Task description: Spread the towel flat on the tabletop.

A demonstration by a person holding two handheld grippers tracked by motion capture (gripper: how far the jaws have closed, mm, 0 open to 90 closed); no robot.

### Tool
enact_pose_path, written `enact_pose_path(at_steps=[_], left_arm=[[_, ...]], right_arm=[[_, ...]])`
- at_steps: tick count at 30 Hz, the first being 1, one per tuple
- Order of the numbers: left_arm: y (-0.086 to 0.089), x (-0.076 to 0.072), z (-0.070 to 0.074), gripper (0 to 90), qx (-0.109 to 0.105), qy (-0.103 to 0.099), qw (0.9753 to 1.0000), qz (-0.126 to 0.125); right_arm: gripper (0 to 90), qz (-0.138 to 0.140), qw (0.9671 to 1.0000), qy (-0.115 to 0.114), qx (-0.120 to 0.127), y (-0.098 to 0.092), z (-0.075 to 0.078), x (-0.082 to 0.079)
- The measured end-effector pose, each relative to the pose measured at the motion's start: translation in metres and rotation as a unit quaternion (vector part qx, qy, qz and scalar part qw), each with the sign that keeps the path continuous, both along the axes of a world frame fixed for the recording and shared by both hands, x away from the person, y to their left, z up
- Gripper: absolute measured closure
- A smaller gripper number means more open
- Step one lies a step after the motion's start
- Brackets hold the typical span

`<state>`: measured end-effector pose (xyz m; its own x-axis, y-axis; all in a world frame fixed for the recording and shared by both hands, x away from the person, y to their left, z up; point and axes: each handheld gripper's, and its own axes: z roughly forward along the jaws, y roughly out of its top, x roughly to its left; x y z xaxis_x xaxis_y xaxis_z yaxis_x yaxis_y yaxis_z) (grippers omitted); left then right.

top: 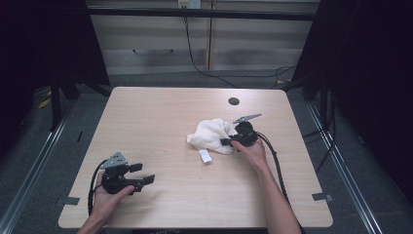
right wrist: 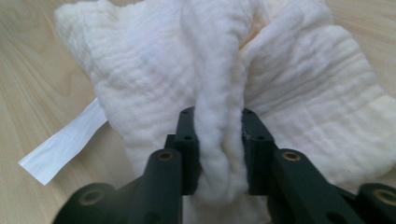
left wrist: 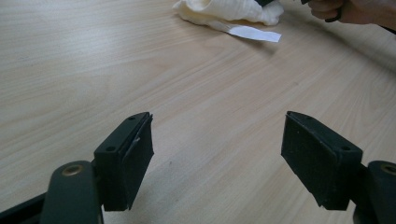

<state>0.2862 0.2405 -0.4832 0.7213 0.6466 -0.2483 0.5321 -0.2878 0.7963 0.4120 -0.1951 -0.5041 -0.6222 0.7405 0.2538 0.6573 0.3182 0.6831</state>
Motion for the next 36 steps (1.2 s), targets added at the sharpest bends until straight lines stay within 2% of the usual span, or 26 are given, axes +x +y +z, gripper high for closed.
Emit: enact_pose_path(at_steps=[4,10,11,13,14,16,19,23,25,29,33,36], left_arm=[[0.0,0.0,0.0,24.8,0.003,0.0,1.0,0.001],[-0.001,0.0,-0.001,24.8,0.008,0.001,1.0,0.001],[-0.001,0.0,-0.001,24.8,0.009,0.001,1.0,0.002],[-0.001,0.0,-0.001,24.8,0.01,0.0,0.9999,0.005],[0.0,0.0,-0.001,24.8,0.007,0.0,1.0,0.007],[0.0,0.0,-0.002,24.8,0.007,0.001,1.0,0.007],[0.0,0.001,-0.002,24.8,0.008,0.0,0.9999,0.006],[0.0,0.0,-0.002,24.8,0.01,0.0,0.9999,0.007],[0.0,0.0,-0.002,24.8,0.01,0.001,0.9999,0.009],[0.0,0.0,-0.002,24.8,0.01,0.001,0.9999,0.008],[0.0,0.0,-0.002,24.8,0.011,0.001,0.9999,0.009],[0.0,0.0,-0.002,24.8,0.013,0.002,0.9999,0.009]], right_arm=[[78.0,0.001,1.0,-0.004,0.002,-0.001,-0.002,-0.008],[78.8,0.02,0.9998,-0.007,-0.003,-0.001,-0.001,-0.034],[78.8,0.02,0.9998,-0.007,-0.003,-0.001,-0.001,-0.034],[79.0,0.022,0.9997,-0.01,0.009,-0.005,-0.003,-0.044],[79.0,0.022,0.9997,-0.01,0.009,-0.005,-0.003,-0.044],[79.1,0.032,0.9994,-0.013,0.0,-0.005,-0.002,-0.052],[79.2,0.032,0.9993,-0.013,-0.011,-0.002,0.0,-0.061],[79.3,0.042,0.9988,-0.023,-0.009,0.0,-0.001,-0.072],[79.4,0.048,0.9985,-0.026,0.003,-0.001,-0.003,-0.083],[80.0,0.059,0.9978,-0.026,-0.012,0.003,0.0,-0.092],[80.0,0.06,0.9978,-0.028,-0.011,0.005,0.0,-0.101],[80.0,0.068,0.997,-0.031,-0.016,0.009,0.0,-0.114]])
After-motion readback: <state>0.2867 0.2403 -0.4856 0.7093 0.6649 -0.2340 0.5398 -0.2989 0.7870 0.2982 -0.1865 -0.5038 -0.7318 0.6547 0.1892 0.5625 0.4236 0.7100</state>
